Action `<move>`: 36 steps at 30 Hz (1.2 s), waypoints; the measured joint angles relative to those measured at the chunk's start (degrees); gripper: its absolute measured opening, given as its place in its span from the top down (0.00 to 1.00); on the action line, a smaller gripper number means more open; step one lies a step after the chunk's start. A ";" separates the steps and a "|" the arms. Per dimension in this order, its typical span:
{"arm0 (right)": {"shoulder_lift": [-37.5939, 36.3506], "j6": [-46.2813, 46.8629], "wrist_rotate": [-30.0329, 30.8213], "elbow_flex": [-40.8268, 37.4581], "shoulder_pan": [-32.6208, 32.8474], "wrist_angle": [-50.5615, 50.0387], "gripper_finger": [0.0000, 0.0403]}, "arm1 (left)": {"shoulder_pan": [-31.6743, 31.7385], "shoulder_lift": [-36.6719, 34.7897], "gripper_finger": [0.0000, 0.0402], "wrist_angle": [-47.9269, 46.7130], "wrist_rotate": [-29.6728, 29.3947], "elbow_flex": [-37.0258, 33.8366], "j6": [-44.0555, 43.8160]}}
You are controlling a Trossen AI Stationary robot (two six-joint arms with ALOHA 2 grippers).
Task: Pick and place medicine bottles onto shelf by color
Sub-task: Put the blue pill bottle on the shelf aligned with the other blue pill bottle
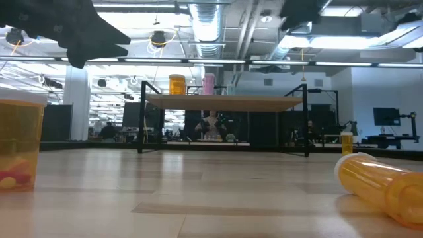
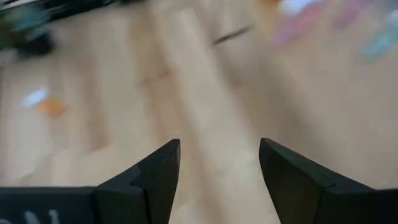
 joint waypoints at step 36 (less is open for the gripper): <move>22.09 82.10 -7.35 -16.91 51.82 20.29 0.41 | 0.04 5.00 0.55 5.82 2.68 -0.02 -5.78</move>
